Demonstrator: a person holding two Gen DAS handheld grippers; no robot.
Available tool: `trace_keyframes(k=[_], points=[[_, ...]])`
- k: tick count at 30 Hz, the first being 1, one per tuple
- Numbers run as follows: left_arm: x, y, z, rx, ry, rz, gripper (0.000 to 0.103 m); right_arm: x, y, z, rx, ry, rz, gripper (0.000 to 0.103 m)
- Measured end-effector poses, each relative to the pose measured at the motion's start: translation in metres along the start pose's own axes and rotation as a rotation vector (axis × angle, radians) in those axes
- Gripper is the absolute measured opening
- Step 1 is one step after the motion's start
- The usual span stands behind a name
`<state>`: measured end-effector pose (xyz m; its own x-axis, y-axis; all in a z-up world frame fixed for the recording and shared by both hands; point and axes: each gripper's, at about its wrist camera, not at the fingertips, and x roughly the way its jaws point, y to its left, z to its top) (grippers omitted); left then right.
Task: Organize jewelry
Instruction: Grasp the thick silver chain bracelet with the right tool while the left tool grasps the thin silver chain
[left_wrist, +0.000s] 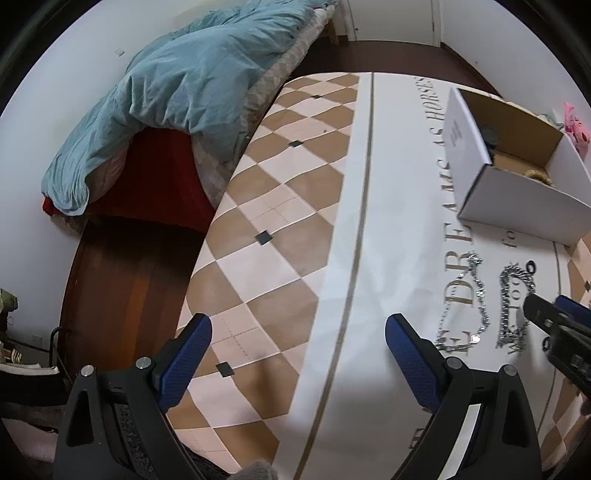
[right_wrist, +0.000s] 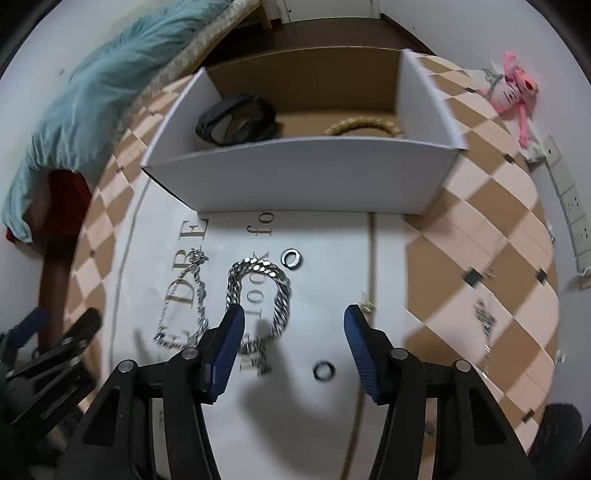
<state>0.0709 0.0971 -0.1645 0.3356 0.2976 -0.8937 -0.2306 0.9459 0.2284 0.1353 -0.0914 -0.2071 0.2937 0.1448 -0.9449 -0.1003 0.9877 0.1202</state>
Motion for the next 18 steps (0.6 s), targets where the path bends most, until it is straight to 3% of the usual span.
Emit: trace_keyframes(k=[2,4,10,18], points=[[0.003,0.003,0.000,-0.008,0.013,-0.009,0.096,0.002,0.007,0.000,-0.042,-0.015,-0.055,0.027],[0.004,0.003,-0.002,-0.008,0.020,-0.019,0.096,0.001,0.008,-0.001,-0.052,-0.021,-0.067,0.008],[-0.001,-0.011,-0.009,0.015,0.038,-0.105,0.095,-0.023,-0.023,-0.003,0.036,-0.066,-0.005,0.008],[-0.010,-0.056,-0.003,0.118,0.023,-0.236,0.095,-0.074,-0.075,-0.006,0.132,-0.154,0.048,0.008]])
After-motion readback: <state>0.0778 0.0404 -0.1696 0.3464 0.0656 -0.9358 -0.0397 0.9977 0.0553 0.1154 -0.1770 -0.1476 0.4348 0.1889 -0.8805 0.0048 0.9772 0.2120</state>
